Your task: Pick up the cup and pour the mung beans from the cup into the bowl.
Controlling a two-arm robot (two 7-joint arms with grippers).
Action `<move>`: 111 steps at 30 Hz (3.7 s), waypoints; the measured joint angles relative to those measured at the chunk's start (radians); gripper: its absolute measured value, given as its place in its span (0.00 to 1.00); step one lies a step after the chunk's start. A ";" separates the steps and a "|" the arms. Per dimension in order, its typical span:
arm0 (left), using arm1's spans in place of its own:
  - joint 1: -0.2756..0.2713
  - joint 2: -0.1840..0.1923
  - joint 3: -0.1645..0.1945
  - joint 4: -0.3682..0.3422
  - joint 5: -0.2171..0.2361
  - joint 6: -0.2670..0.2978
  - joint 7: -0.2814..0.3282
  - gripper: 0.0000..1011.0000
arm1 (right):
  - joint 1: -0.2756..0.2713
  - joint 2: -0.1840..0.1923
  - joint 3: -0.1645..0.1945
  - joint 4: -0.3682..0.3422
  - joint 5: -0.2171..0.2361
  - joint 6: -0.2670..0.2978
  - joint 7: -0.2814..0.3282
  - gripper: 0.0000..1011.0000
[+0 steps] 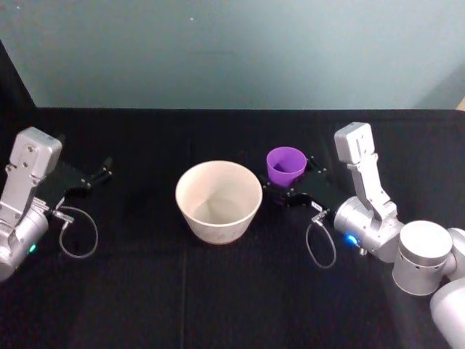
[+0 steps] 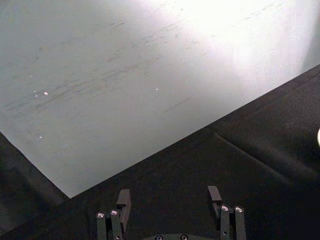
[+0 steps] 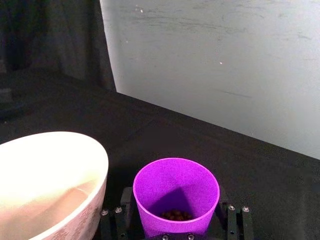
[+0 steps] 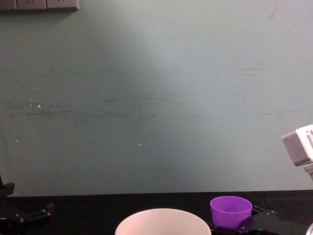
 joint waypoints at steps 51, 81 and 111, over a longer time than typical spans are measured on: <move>0.000 0.000 0.000 0.000 0.000 0.000 0.000 0.99 | -0.038 -0.012 0.049 -0.037 -0.050 -0.015 0.010 0.77; 0.000 0.000 0.000 0.000 0.000 0.000 0.000 0.99 | -0.056 0.053 0.070 -0.303 -0.026 0.179 -0.008 0.72; 0.000 0.000 0.000 0.000 0.000 0.000 0.000 0.99 | -0.055 0.054 0.069 -0.305 -0.023 0.181 -0.005 0.72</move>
